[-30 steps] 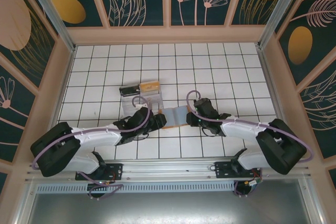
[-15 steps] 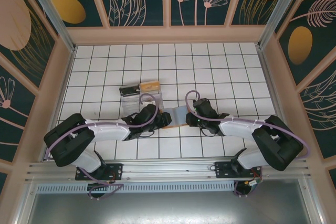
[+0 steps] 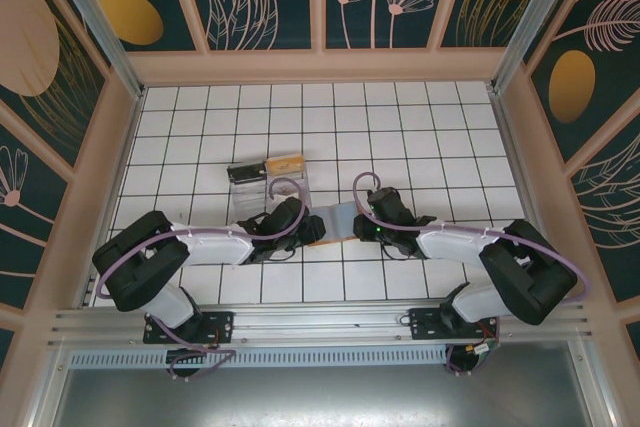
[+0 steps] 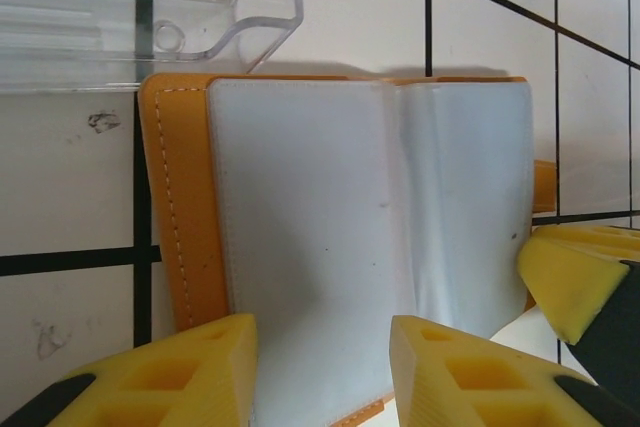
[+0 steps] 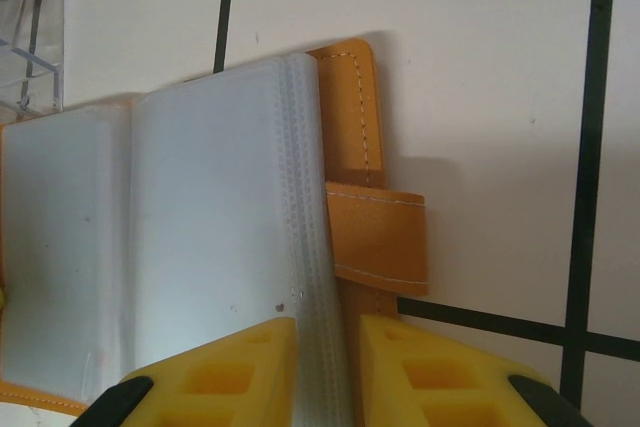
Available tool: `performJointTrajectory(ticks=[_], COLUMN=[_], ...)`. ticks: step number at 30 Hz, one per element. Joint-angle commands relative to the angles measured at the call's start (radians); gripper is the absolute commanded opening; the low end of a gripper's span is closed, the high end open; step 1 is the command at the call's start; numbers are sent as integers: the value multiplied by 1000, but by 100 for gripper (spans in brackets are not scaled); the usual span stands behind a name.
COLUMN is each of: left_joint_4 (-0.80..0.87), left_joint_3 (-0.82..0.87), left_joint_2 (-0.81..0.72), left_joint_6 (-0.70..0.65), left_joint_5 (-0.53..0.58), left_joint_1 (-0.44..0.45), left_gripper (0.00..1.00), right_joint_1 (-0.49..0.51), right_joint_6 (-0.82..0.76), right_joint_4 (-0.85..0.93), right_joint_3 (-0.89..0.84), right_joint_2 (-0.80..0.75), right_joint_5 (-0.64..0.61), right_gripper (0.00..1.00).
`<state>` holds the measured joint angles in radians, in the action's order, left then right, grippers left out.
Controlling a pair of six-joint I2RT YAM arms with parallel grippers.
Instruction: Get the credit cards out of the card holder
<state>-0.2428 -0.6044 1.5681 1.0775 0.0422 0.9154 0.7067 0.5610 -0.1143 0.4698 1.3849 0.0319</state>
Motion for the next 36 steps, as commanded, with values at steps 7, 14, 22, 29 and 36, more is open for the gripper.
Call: performJointTrajectory(ticks=[7, 14, 22, 29, 36], left_joint_4=[20, -36, -69, -79, -17], left_joint_3=[-32, -46, -46, -30, -4], left_joint_2=[47, 86, 80, 43, -32], left_joint_6=[-9, -10, -21, -18, -6], left_joint_5=[0, -54, -74, -67, 12], left_joint_1=[-1, -1, -1, -2, -1], left_gripper=[41, 42, 52, 56, 55], right_joint_1=[0, 4, 7, 10, 13], right_joint_6=[22, 25, 26, 29, 31], right_joint_4=[-28, -33, -39, -42, -43], right_joint_3=[-16, -14, -16, -13, -12], right_joint_2=[20, 30, 42, 50, 57], right_joint_5=[22, 23, 26, 28, 28], right_gripper=[25, 25, 25, 25, 25])
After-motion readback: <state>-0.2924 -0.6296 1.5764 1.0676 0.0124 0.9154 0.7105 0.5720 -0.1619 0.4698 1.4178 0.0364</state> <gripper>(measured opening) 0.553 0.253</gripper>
